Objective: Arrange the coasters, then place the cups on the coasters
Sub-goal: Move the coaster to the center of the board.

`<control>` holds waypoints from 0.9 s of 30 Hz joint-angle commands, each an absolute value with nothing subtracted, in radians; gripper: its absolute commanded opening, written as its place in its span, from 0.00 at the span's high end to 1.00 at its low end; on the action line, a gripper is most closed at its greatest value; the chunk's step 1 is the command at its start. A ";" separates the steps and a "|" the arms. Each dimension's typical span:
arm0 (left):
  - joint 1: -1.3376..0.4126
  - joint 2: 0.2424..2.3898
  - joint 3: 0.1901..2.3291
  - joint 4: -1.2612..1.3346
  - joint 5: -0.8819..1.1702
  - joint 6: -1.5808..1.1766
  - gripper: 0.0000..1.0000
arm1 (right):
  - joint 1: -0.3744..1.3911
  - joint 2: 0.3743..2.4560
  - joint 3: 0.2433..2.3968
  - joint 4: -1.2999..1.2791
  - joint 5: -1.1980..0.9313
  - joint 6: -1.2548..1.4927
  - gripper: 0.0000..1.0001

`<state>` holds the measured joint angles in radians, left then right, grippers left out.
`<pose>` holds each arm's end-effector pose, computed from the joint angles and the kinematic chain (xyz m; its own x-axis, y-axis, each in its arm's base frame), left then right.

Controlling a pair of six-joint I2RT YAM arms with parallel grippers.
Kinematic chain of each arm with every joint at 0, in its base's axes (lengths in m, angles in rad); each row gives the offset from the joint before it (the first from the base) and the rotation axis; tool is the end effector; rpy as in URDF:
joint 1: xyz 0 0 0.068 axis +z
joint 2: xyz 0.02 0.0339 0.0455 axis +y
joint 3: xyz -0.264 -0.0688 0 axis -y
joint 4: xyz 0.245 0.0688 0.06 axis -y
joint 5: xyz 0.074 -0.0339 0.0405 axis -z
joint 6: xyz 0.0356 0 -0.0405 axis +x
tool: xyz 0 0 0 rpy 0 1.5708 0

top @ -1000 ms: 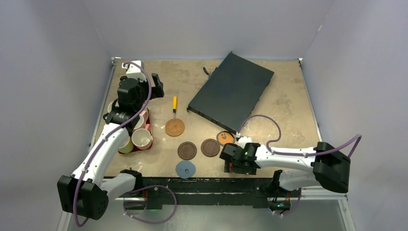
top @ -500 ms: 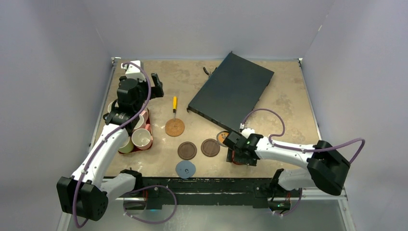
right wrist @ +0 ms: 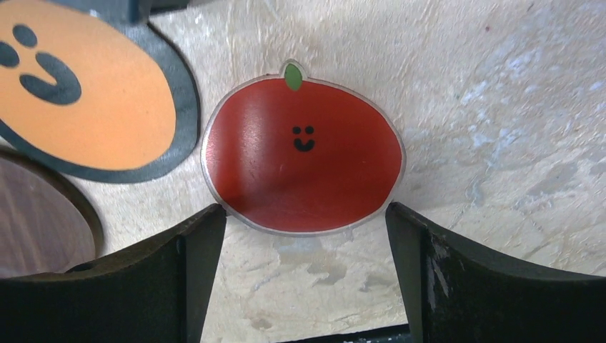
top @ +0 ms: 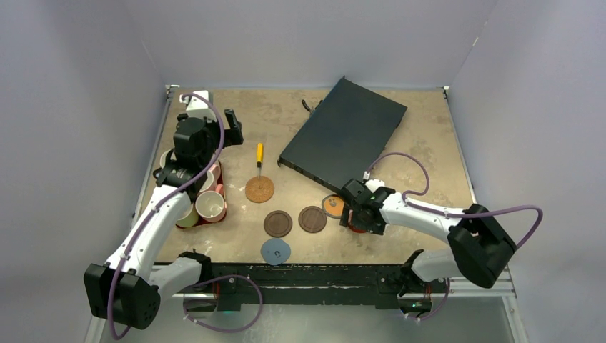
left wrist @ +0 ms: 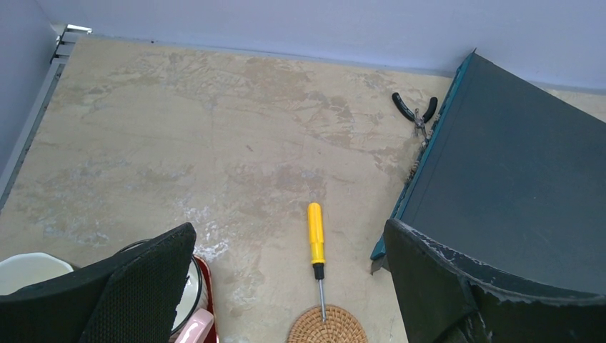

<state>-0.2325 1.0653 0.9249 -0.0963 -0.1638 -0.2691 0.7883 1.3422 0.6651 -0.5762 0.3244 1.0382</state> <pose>0.2439 -0.0518 0.3440 -0.2394 -0.2129 -0.9473 0.0098 0.9751 -0.2216 0.1648 0.1497 0.1615 -0.8587 0.2944 -0.4194 0.2714 0.9556 0.1152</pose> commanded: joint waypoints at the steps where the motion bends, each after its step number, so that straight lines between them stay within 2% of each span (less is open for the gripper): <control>1: -0.243 1.036 0.923 -0.061 -0.167 -0.269 0.01 | 0.746 1.386 0.655 -0.592 0.400 0.989 0.14; 8: -0.244 1.030 0.919 -0.061 -0.168 -0.272 0.01 | 0.688 1.428 0.672 -0.581 0.404 0.959 0.15; 20: -0.246 1.019 0.917 -0.058 -0.175 -0.272 0.01 | 0.525 1.367 0.660 -0.538 0.341 0.873 0.15; 27: -0.249 1.019 0.916 -0.060 -0.187 -0.267 0.01 | 0.469 1.421 0.687 -0.537 0.344 0.831 0.16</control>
<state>-0.2398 1.0382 0.9180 -0.0917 -0.1688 -0.2691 0.4957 1.3758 0.6861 -0.5018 0.3141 0.8787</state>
